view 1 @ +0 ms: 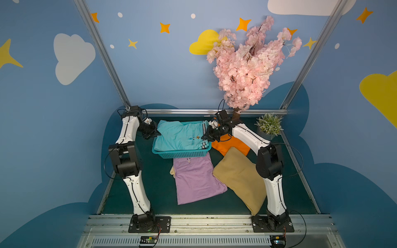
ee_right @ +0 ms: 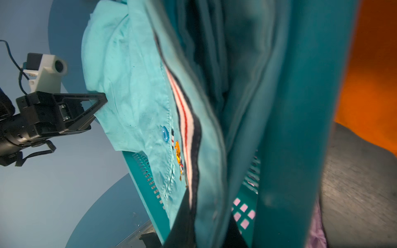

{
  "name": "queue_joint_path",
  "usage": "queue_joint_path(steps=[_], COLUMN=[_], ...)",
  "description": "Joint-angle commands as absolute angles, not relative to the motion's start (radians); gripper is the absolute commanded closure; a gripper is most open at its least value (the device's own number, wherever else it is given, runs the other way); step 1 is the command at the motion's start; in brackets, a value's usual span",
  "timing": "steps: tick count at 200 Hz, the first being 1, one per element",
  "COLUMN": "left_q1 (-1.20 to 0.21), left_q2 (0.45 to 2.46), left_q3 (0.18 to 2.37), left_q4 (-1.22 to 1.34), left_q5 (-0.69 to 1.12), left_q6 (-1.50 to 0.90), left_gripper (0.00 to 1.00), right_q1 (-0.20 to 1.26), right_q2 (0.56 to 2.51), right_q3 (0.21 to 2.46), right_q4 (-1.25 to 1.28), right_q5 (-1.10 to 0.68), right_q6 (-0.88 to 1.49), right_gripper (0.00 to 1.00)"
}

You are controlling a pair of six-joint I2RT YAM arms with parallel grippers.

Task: Put the folded long pants in the basket
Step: Place the long pant in the basket.

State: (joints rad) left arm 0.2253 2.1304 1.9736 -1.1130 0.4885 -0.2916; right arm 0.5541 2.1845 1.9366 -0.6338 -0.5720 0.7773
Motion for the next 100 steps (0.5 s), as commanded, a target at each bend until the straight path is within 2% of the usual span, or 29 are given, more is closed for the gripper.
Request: queue_joint_path(steps=[1,27,43,64,81,100], left_q1=[0.241,0.230,0.225,0.225,0.225,0.223], left_q2=[2.140,2.137,2.140,2.131,2.130,2.145], left_q3=[1.948,1.932,1.933,1.938,1.962,2.021], left_q4=[-1.087,-1.091,-1.100,-1.104,-1.109,-1.153], left_q5=[0.465,0.437,0.422,0.412,0.400,0.401], left_q6=[-0.277,-0.270,-0.268,-0.270,-0.277,-0.278], left_gripper=[0.97,0.97,0.91,0.90,0.83,0.77], right_q1=[0.543,0.544,0.545,0.552,0.558,0.567], right_q2=[2.137,2.144,2.149,2.152,2.152,2.142], right_q3=[1.929,1.933,1.935,1.938,1.937,1.935], right_q4=[-0.705,-0.721,-0.724,-0.733,-0.741,-0.747], right_q5=[-0.577,-0.560,-0.556,-0.557,-0.557,-0.548], right_q6=[0.744,0.739,0.739,0.740,0.741,0.745], right_gripper=[1.00,1.00,1.00,1.00,1.00,0.76])
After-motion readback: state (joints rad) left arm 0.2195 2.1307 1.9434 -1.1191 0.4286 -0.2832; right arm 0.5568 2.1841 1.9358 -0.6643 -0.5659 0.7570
